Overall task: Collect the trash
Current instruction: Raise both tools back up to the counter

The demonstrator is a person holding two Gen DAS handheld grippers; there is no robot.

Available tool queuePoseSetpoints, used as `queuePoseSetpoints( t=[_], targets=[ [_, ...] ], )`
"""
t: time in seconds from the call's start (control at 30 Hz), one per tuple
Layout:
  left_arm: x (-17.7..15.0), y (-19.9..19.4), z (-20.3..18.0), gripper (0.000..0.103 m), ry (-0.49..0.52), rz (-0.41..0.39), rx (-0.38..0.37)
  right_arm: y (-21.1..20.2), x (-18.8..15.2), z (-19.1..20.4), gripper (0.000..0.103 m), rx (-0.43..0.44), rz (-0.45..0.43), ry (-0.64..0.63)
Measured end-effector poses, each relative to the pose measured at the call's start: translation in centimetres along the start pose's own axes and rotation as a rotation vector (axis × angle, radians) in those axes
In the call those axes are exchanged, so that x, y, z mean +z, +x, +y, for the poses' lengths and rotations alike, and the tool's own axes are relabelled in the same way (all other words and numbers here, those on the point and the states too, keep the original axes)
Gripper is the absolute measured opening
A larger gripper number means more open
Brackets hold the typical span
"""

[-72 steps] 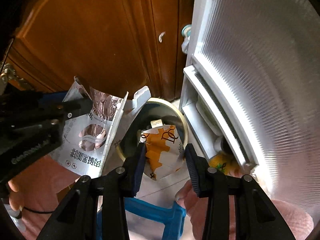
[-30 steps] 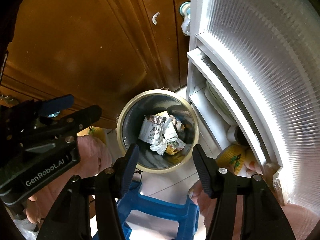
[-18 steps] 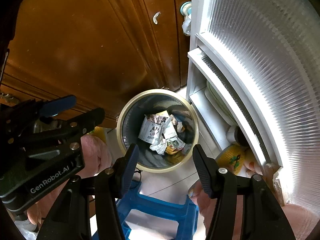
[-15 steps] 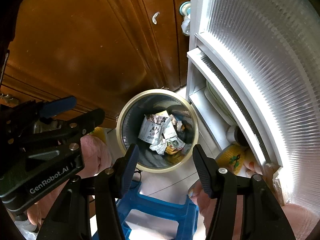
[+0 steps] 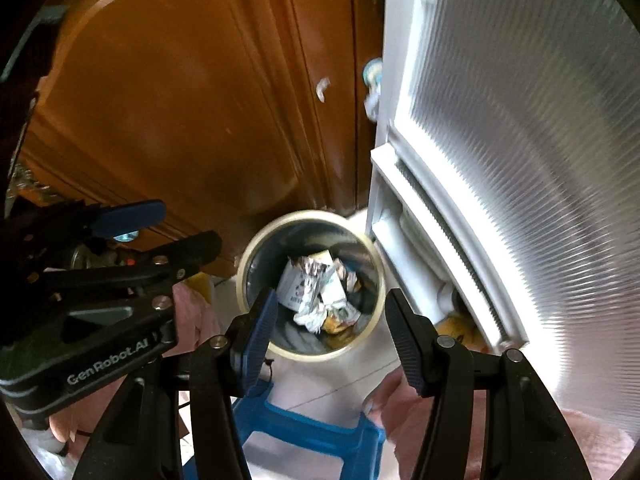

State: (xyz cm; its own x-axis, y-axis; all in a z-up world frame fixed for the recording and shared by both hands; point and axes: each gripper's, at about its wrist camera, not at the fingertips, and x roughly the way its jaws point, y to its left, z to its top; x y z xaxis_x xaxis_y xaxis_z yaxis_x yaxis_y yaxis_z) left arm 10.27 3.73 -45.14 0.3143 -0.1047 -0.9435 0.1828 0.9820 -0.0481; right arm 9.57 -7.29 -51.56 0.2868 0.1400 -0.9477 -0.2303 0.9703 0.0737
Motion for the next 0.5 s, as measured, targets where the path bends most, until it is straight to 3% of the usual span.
queuePoseSetpoints(
  t=[0.5],
  targets=[
    [2.1,-14.3,-1.8,0.051,-0.004,-0.222,-0.108,-15.9,0.5,1.5,0.057,-0.032,-0.318,-0.067]
  ],
)
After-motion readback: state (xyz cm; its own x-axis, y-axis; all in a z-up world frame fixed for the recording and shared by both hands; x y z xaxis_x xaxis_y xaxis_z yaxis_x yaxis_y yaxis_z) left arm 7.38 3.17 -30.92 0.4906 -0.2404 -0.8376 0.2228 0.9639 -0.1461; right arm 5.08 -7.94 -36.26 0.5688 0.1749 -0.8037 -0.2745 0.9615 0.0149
